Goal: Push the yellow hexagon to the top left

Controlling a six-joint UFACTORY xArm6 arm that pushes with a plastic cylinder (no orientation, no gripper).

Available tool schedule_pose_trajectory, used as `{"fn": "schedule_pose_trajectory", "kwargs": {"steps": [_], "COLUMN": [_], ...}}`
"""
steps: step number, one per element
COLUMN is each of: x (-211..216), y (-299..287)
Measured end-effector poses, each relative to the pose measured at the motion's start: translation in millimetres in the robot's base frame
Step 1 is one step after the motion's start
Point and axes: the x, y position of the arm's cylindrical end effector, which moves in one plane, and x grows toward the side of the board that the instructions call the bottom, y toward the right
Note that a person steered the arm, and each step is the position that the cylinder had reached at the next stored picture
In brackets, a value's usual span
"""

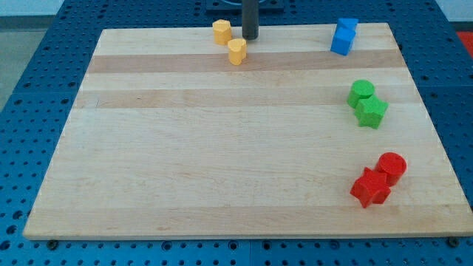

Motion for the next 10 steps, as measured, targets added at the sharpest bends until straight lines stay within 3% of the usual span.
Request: {"fn": "schedule_pose_trajectory", "kwargs": {"steps": [2, 5, 8, 9, 10], "x": [-5, 24, 24, 24, 24], "y": [-26, -68, -217, -236, -204]}}
